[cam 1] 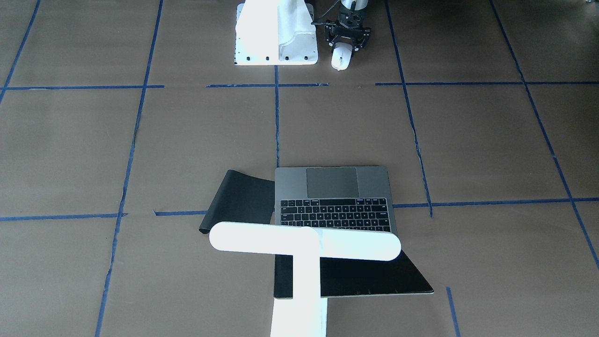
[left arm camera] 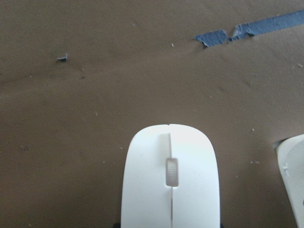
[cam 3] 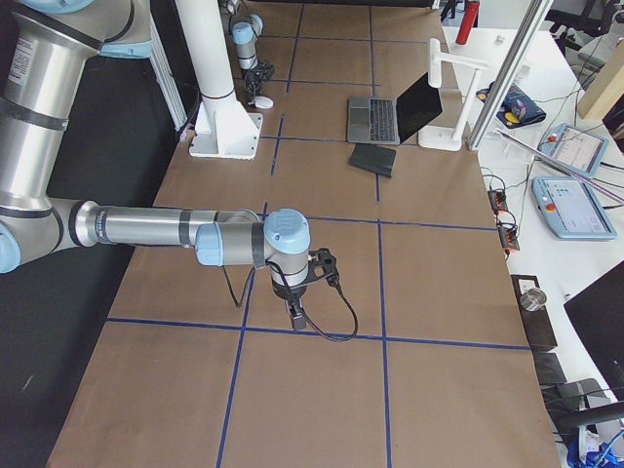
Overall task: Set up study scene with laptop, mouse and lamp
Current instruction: 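Grasp the white mouse with the left gripper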
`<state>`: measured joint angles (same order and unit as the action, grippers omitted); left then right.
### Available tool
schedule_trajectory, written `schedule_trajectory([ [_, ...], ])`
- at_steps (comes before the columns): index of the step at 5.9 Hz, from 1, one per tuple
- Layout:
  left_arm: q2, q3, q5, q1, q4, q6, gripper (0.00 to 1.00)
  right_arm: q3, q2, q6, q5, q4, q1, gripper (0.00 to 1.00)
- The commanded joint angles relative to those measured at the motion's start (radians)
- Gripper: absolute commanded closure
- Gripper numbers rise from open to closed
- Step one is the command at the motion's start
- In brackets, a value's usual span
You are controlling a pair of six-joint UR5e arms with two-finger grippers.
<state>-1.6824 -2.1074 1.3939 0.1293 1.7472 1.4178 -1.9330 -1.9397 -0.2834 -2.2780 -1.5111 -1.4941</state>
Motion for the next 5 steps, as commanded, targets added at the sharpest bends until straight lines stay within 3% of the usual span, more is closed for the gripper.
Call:
schedule_trajectory([
  [1, 0.000, -0.022, 0.002, -0.029, -0.002, -0.003, 0.80, -0.001, -0.001, 0.000, 0.000, 0.000, 0.000, 0.00],
  [4, -0.005, -0.086, 0.013, -0.143, -0.006, -0.106, 0.85, 0.002, -0.001, 0.000, 0.000, -0.001, 0.000, 0.00],
  [5, -0.047, -0.085, 0.055, -0.202, -0.044, -0.155, 0.87, 0.011, -0.002, 0.004, 0.000, -0.006, -0.003, 0.00],
])
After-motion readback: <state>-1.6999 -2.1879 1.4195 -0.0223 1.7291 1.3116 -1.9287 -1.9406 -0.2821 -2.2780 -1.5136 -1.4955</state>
